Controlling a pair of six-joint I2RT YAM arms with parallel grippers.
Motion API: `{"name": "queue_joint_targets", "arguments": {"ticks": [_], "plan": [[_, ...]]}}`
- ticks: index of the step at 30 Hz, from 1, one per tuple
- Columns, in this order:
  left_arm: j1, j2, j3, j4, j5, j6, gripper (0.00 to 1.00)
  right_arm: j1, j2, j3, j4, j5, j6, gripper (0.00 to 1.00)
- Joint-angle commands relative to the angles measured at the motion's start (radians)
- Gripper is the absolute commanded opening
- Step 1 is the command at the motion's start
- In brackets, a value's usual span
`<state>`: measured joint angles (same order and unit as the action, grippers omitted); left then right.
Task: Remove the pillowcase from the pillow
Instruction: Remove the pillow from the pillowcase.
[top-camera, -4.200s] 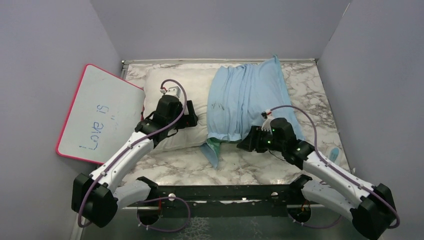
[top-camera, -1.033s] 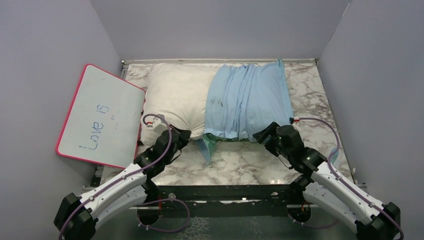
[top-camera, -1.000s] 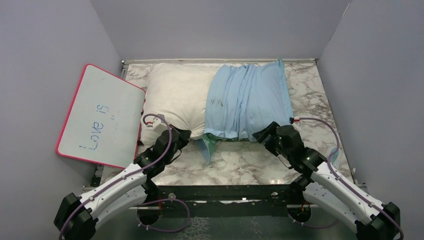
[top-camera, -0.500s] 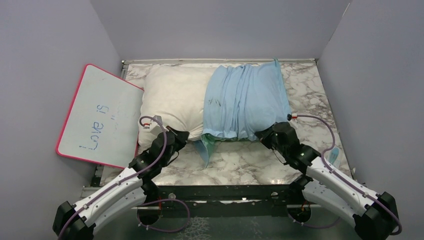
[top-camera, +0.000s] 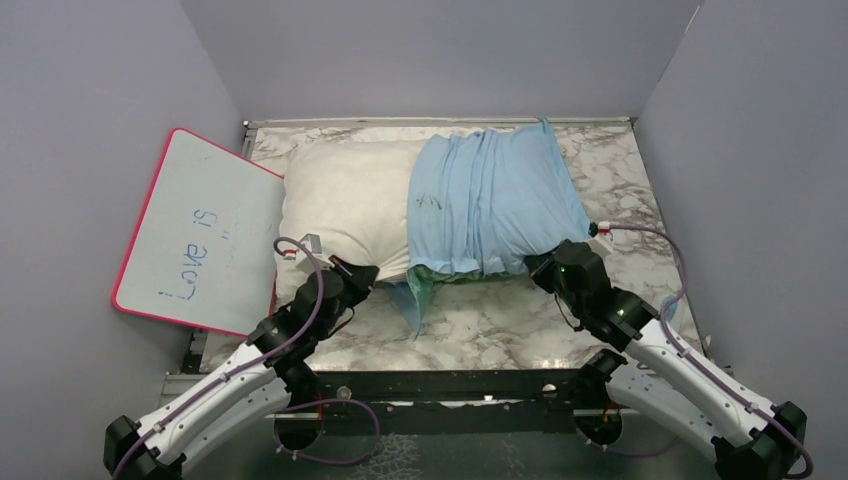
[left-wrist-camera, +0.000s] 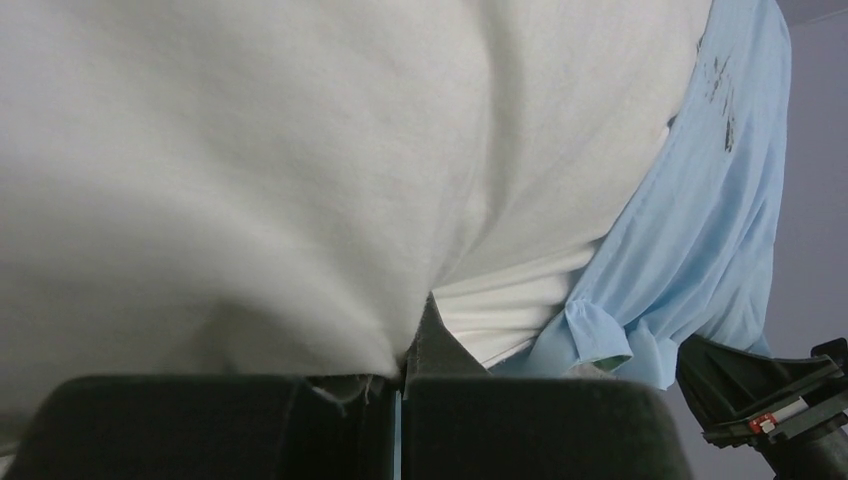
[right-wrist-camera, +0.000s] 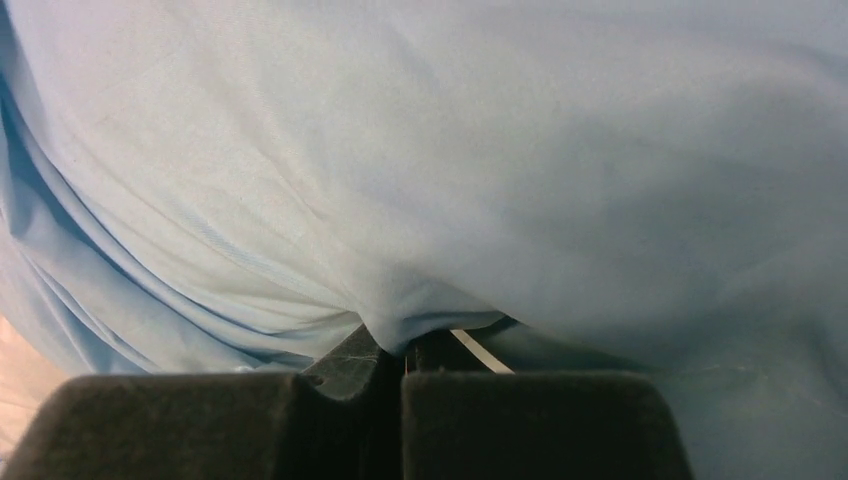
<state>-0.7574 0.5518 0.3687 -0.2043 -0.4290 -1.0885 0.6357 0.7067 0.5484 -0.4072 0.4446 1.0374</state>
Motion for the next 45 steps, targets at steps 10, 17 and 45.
{"name": "queue_joint_targets", "arguments": {"ticks": [10,17,45], "plan": [[0.017,-0.12,0.073,-0.276,-0.211,0.058,0.0,-0.026,-0.003,0.09,-0.156,0.237,-0.13,0.01],[0.018,-0.111,0.082,-0.27,-0.194,0.061,0.0,-0.026,0.019,0.161,-0.258,0.286,-0.113,0.01],[0.017,-0.077,0.05,-0.103,-0.065,0.062,0.0,-0.027,0.035,-0.086,0.283,-0.422,0.072,0.69]]}}
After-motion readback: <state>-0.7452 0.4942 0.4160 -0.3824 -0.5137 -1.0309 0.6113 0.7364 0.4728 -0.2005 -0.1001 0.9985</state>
